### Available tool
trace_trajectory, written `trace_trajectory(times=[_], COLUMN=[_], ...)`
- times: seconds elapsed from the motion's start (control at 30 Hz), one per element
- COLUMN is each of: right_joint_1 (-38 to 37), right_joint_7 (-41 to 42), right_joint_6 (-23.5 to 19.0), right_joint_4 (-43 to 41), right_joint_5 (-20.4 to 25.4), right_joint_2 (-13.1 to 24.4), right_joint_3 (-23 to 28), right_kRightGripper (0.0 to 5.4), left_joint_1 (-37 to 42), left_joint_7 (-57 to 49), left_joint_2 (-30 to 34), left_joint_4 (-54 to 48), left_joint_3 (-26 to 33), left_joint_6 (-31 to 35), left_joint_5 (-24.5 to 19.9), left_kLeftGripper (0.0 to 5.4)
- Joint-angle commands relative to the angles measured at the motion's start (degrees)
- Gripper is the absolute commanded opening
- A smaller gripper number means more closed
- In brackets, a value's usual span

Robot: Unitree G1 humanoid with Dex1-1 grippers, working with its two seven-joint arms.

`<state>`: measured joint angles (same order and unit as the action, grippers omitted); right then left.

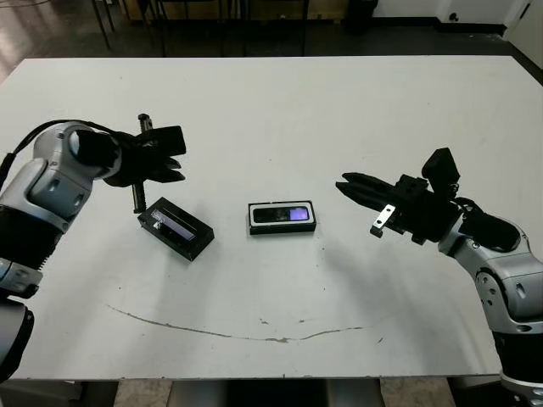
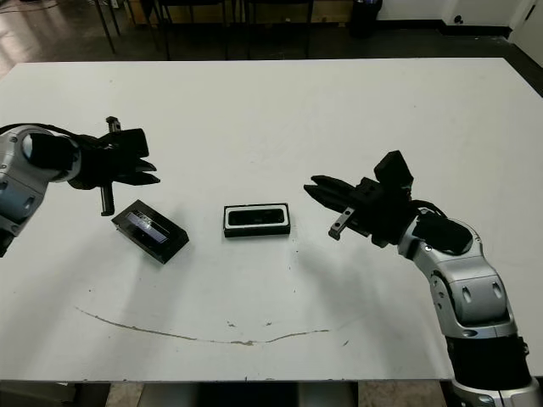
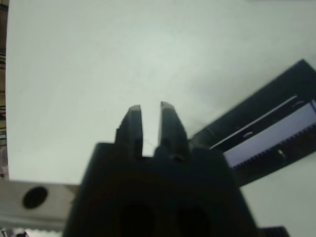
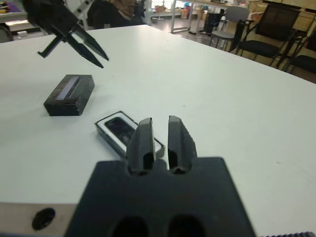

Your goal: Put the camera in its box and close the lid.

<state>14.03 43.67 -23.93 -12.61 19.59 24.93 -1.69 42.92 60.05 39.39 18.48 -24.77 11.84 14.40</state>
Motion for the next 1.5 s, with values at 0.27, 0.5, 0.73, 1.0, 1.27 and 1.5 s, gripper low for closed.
trace_trajectory(times=[0.27,0.5,0.73,1.0,1.27,1.5], right_joint_1=[-0.64,-1.04,-1.56,-1.24,-0.99,-0.71], right_joint_7=[0.56,0.37,0.0,0.56,0.26,0.35], right_joint_6=[0.78,-0.05,-0.31,0.65,-0.35,-0.84], right_joint_4=[0.75,-0.26,-0.58,-0.19,-0.92,-0.95], right_joint_5=[0.17,-0.13,0.05,-0.22,-0.05,-0.04], right_joint_2=[0.71,1.25,1.27,1.26,1.59,1.82], right_joint_3=[-0.62,-0.95,-0.96,-1.4,-1.46,-1.51], right_kRightGripper=[0.01,0.01,0.01,0.01,0.01,0.01], left_joint_1=[-0.29,0.73,-0.35,-0.33,-1.06,-5.57], left_joint_7=[3.0,5.23,5.08,8.27,12.14,15.26], left_joint_2=[-0.34,-0.38,0.37,1.33,4.08,7.88], left_joint_4=[2.58,6.47,7.14,4.57,2.69,-5.04], left_joint_3=[-4.84,-7.05,-8.01,-6.7,-5.59,-2.94], left_joint_6=[-1.11,-5.29,-6.17,-3.38,-0.78,4.49], left_joint_5=[7.33,10.58,14.95,15.01,15.12,13.38], left_kLeftGripper=[0.0,0.0,0.0,0.0,0.0,0.0])
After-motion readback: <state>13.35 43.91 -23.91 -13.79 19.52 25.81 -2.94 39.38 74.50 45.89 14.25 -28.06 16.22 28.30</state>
